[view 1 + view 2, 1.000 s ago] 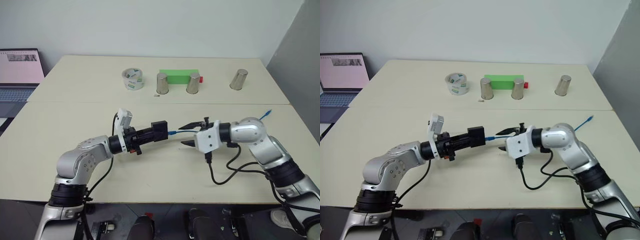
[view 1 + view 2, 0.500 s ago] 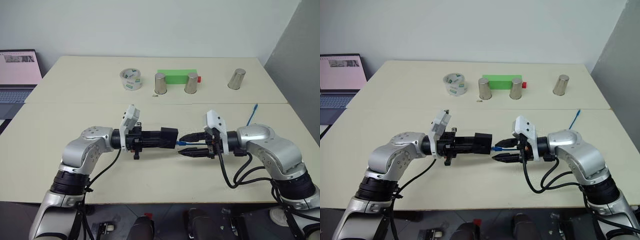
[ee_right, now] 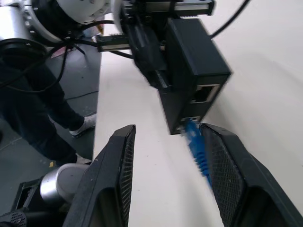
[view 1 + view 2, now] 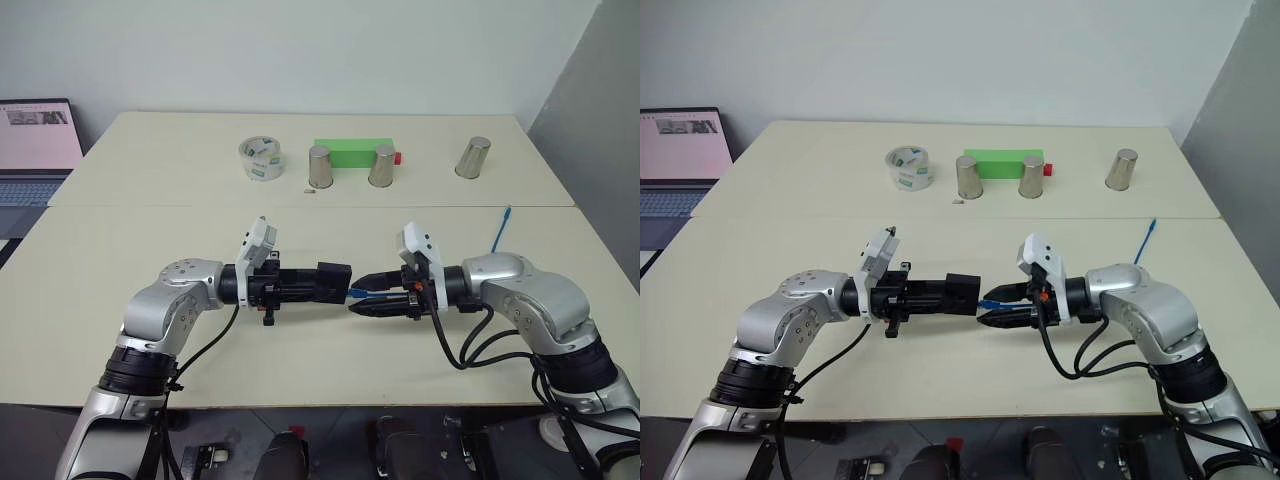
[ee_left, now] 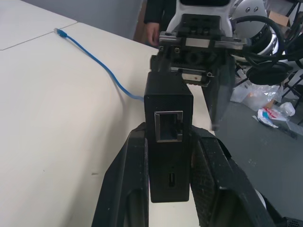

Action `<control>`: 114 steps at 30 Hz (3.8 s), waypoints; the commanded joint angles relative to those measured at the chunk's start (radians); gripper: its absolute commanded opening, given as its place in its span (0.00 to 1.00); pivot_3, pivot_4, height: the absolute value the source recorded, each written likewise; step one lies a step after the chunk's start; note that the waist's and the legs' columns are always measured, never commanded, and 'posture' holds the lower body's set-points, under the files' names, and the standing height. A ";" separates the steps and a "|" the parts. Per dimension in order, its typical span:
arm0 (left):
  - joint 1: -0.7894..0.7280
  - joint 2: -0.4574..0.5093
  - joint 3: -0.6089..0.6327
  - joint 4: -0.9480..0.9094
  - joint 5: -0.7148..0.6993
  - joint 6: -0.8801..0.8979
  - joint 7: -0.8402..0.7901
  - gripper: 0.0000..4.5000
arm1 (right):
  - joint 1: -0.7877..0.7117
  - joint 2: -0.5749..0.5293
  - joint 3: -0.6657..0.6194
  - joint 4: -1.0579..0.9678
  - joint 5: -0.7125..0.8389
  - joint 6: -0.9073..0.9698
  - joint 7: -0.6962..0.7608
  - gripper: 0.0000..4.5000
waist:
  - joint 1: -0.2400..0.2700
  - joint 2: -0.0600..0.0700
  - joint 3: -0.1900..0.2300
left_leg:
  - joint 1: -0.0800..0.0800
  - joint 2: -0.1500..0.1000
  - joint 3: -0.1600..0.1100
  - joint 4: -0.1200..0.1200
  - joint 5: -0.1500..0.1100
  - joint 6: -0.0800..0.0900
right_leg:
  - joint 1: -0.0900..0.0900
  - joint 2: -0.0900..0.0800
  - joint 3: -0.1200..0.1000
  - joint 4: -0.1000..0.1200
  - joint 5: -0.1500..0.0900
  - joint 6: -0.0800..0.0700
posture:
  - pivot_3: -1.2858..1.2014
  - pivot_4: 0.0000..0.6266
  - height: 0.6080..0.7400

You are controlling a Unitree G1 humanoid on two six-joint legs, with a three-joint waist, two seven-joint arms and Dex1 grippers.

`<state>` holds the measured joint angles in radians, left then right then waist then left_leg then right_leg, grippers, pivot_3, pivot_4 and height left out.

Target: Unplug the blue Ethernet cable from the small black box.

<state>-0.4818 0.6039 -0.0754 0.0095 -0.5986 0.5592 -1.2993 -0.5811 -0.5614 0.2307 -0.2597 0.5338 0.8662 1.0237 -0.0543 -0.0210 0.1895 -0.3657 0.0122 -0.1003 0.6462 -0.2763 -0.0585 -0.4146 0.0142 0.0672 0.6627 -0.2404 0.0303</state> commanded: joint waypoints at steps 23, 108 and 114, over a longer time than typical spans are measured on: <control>0.004 -0.016 0.008 -0.053 0.002 -0.017 0.010 0.18 | -0.067 0.007 0.053 0.041 -0.044 -0.054 0.039 0.01 | -0.001 0.000 0.000 | 0.000 0.000 0.000 0.000 0.000 0.000 | 0.000 0.000 0.000 0.000 0.000 0.000 | 0.52 0.24 1.00; 0.034 0.045 -0.072 -0.016 0.131 -0.131 -0.073 0.18 | -0.064 -0.011 0.095 0.033 -0.050 -0.004 0.050 0.08 | -0.002 0.000 0.000 | -0.002 0.000 0.000 -0.001 0.000 0.000 | -0.002 0.000 0.000 0.000 0.000 0.000 | 0.52 0.24 1.00; 0.032 0.045 -0.075 -0.007 0.138 -0.139 -0.077 0.18 | -0.072 -0.010 0.085 0.041 -0.027 0.032 0.054 0.43 | -0.002 0.000 0.000 | -0.001 0.000 0.000 -0.001 0.000 0.000 | -0.002 0.000 0.000 0.000 0.000 0.000 | 0.52 0.24 1.00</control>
<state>-0.4442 0.6516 -0.1533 0.0096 -0.4614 0.4420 -1.3664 -0.6342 -0.5710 0.3367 -0.2019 0.4866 0.8858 1.0675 -0.0566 -0.0209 0.1895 -0.3672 0.0126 -0.1001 0.6456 -0.2764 -0.0584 -0.4166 0.0146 0.0672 0.6627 -0.2406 0.0304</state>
